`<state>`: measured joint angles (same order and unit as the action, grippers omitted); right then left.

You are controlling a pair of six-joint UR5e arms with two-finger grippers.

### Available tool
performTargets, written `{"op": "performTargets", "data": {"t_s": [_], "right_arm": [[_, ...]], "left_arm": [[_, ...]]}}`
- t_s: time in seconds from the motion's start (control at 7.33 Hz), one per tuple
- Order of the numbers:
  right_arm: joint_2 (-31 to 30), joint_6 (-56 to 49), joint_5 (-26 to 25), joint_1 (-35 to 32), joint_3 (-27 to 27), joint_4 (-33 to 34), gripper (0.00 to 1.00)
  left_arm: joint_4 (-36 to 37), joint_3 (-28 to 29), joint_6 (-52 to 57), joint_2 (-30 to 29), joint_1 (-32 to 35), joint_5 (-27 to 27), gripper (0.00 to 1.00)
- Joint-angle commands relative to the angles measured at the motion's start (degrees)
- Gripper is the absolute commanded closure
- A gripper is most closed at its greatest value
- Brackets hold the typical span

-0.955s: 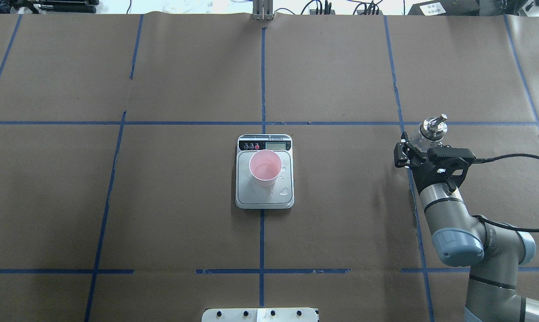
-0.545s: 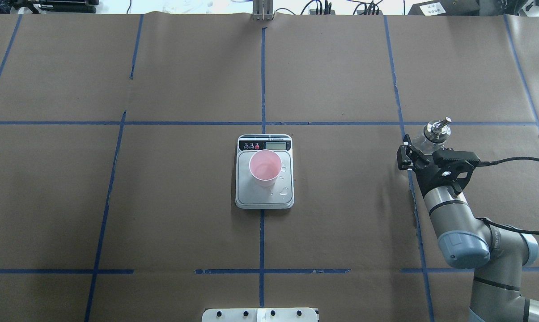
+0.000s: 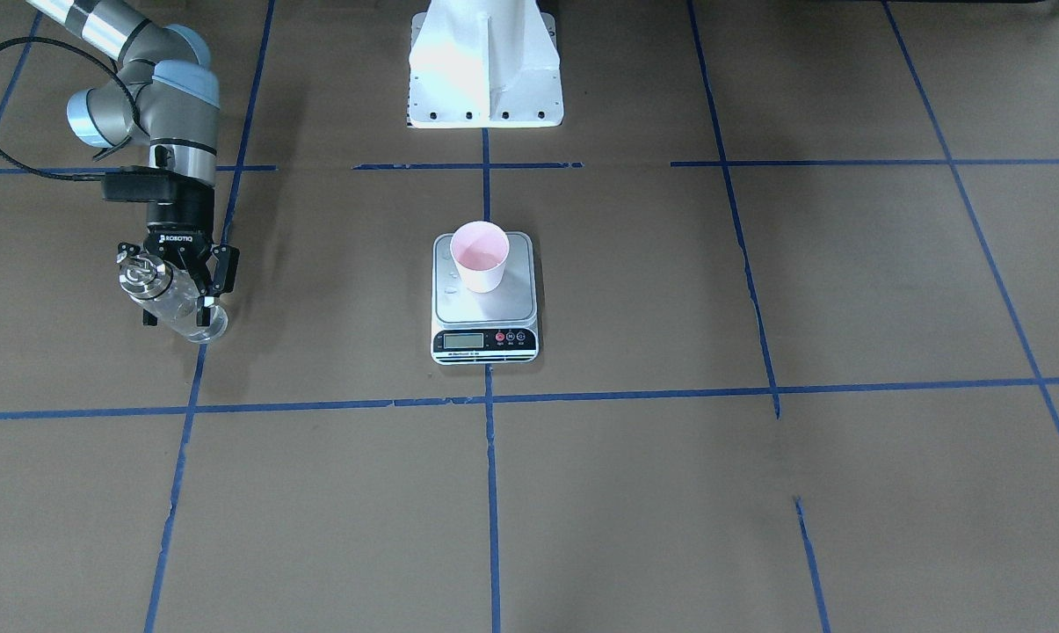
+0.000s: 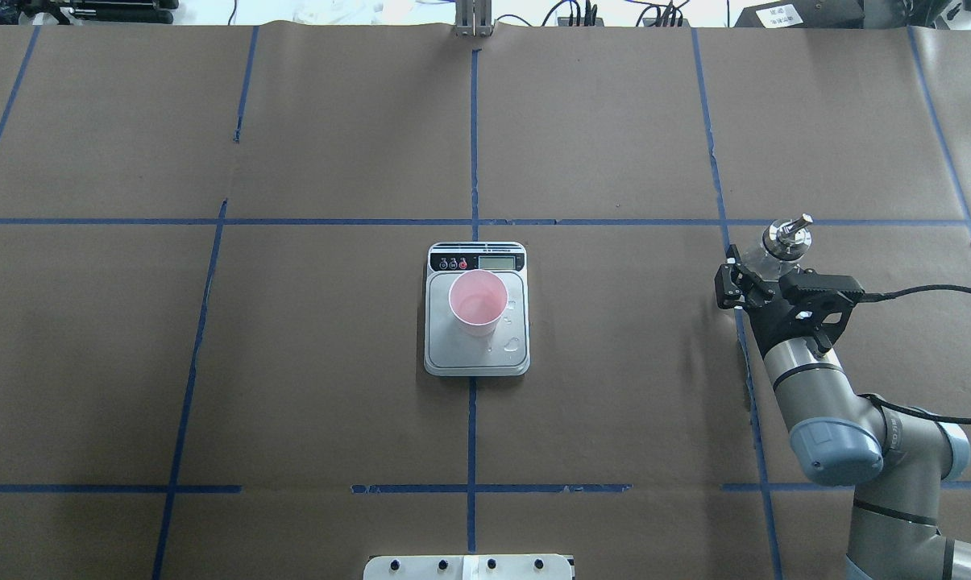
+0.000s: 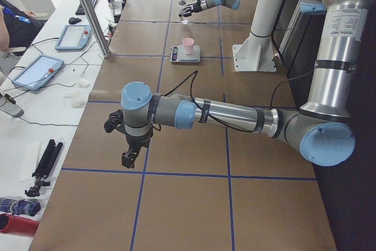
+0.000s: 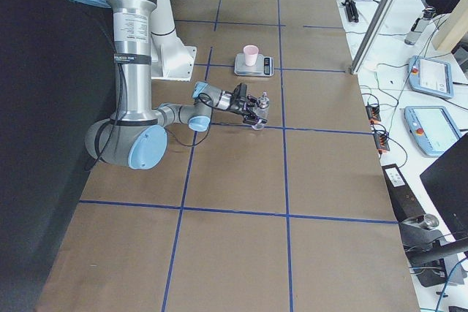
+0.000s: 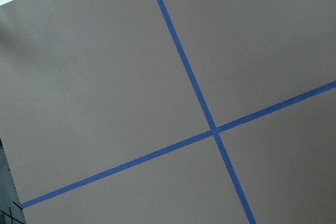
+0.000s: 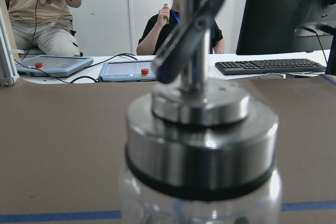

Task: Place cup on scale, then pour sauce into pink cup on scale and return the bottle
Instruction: 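Lower the bottle to its original spot with the right gripper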

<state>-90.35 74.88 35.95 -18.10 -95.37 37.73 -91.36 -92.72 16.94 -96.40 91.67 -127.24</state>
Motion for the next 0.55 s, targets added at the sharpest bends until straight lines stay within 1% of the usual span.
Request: {"op": "performTargets", "data": {"t_s": [0.0, 0.14, 0.27, 0.41], "right_arm": [[0.0, 0.0, 0.0, 0.3, 0.0, -0.3, 0.76], [0.0, 0.0, -0.1, 0.6, 0.0, -0.3, 0.70], [0.0, 0.0, -0.1, 0.6, 0.0, -0.4, 0.69], [0.0, -0.1, -0.1, 0.6, 0.0, -0.4, 0.65]], "left_arm": [[0.0, 0.1, 0.0, 0.0, 0.0, 0.1, 0.00], [0.0, 0.0, 0.0, 0.0, 0.0, 0.1, 0.00], [0.0, 0.1, 0.0, 0.0, 0.0, 0.1, 0.00], [0.0, 0.1, 0.0, 0.0, 0.0, 0.1, 0.00]]}}
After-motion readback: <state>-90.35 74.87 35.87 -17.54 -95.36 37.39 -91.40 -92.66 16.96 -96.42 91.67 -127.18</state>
